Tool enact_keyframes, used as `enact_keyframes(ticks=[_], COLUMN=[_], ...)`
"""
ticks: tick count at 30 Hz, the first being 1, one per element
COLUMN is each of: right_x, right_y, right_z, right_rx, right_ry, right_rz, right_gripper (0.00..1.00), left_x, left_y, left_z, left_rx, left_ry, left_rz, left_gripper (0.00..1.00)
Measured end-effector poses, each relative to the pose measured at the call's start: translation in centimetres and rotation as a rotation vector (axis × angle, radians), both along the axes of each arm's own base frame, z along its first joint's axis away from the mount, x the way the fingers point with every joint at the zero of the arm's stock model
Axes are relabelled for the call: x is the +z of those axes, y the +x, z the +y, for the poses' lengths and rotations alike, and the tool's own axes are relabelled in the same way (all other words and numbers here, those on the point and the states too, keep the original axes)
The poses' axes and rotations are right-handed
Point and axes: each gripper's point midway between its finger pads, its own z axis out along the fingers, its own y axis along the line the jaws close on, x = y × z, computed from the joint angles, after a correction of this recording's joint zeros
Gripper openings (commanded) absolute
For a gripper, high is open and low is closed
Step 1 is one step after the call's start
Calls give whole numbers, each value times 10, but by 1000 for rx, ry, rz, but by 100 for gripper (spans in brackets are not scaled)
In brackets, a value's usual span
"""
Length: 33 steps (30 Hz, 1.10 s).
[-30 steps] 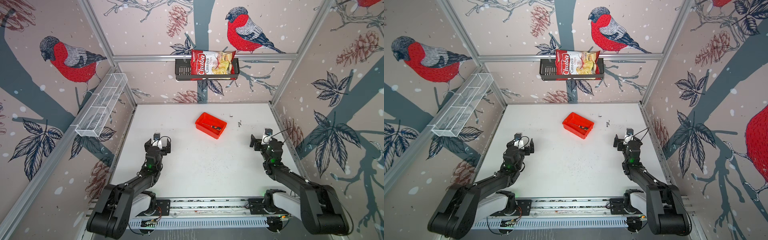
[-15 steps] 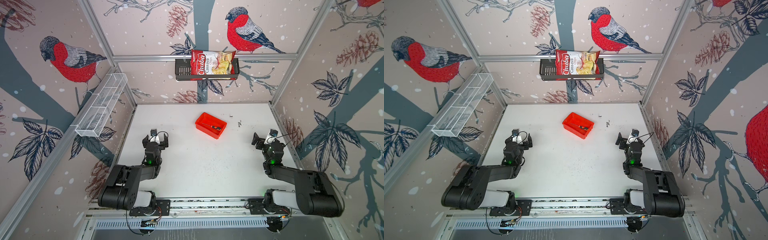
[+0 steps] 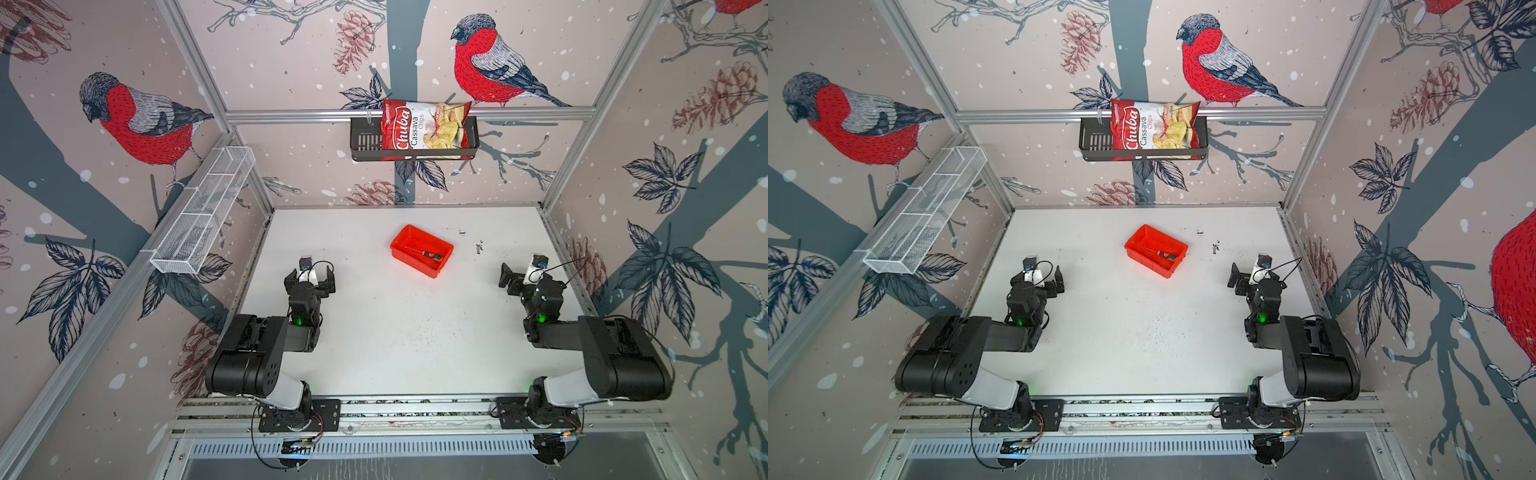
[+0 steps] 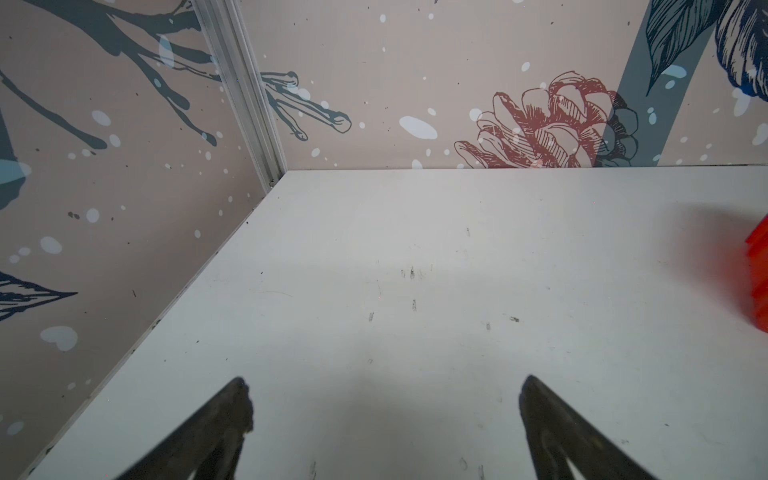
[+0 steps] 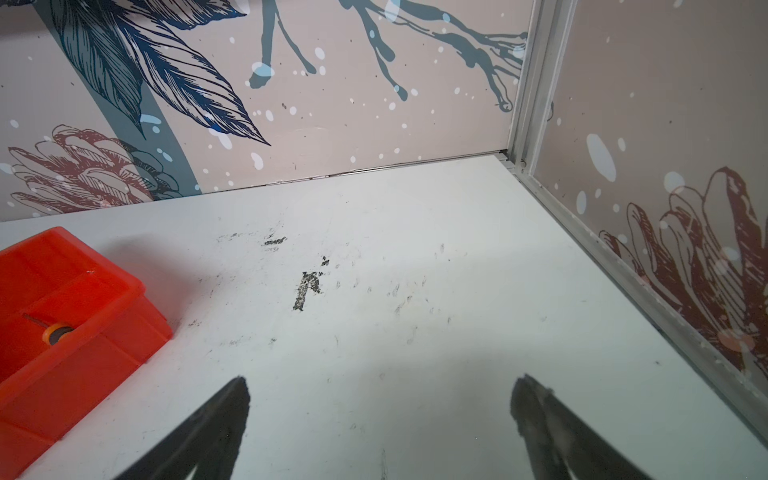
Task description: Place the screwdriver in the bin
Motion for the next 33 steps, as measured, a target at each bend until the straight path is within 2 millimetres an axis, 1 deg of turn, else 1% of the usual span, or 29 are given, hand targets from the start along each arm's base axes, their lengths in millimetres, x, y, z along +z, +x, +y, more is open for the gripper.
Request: enact_keyframes(ticks=[3, 8, 12, 29, 33], right_x=[0, 0, 1, 1, 1], right_y=[0, 0, 1, 1, 1], right_z=[-1, -4, -5, -5, -5], right_rx=[-4, -25, -28, -28, -28], right_ry=[-1, -4, -3, -3, -3], right_rz=[-5, -9, -14, -13, -13], right_gripper=[100, 100, 100, 100, 100], left_x=[-9, 0, 2, 2, 5], left_y=[-3, -1, -1, -2, 1], left_z=[-2, -2, -2, -2, 2], left_rx=[-14, -14, -14, -14, -8], left_ry=[-4, -8, -9, -9, -15], left_rz=[21, -19, -31, -33, -38], left_gripper=[100, 99, 99, 99, 99])
